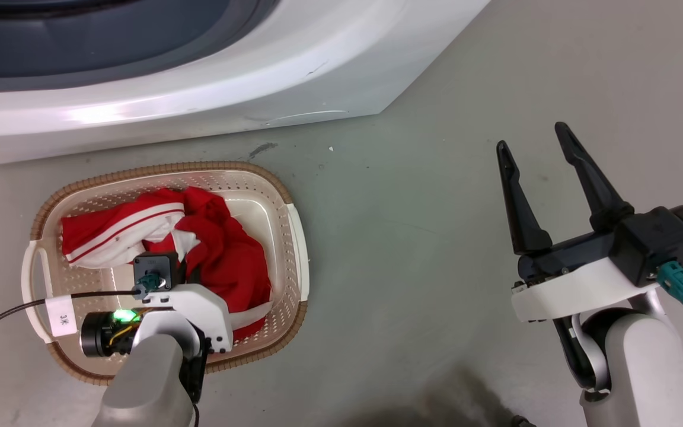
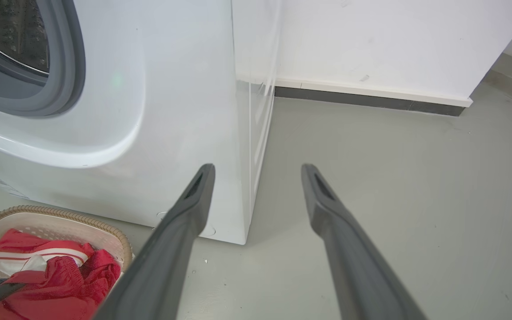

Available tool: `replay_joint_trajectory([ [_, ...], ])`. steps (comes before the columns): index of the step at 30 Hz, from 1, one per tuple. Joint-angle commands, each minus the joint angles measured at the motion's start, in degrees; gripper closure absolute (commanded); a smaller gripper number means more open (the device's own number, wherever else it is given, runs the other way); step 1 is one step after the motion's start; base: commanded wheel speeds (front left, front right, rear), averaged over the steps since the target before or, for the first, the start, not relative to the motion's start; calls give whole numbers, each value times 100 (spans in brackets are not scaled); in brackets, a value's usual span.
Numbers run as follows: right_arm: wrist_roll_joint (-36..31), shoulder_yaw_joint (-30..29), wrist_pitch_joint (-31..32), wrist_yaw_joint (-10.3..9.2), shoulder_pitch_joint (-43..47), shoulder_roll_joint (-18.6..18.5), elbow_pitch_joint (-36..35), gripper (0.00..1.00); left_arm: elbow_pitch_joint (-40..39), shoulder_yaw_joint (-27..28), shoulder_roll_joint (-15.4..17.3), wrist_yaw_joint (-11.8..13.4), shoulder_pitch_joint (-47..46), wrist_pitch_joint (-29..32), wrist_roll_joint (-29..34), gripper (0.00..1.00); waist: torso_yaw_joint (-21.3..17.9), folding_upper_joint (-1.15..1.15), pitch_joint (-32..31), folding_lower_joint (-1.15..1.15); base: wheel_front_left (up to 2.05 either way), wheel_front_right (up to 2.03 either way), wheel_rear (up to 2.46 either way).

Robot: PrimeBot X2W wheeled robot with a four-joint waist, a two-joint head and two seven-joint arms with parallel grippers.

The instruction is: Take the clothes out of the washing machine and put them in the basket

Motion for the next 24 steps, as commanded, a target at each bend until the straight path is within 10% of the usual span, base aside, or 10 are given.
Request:
replay_joint_trajectory([
  [1, 46, 17, -35, -4, -57, 2, 32, 0, 49, 37, -7, -27, -15, -13, 20, 100, -19, 0, -9, -1, 0, 0, 0],
  [4, 75, 49, -60, -4, -40, 3, 126, 0, 274, 76, -74, -40, 82, -13, 41, 100, -13, 0, -118, -1, 0, 0, 0],
  [6, 90, 68, -74, -4, -15, 3, 184, 0, 367, 98, -108, -73, 131, -13, 62, 62, -1, 0, -235, -1, 0, 0, 0],
  [8, 84, 57, -77, -4, 44, 2, 245, 0, 447, 146, -149, -108, 205, -13, 42, 0, 32, 0, -419, -1, 0, 0, 0],
  [24, 194, -272, 184, -4, 1088, 2, 373, 0, 104, 409, -150, -422, 1083, -13, 173, 0, 453, 0, -2518, -1, 0, 0, 0],
])
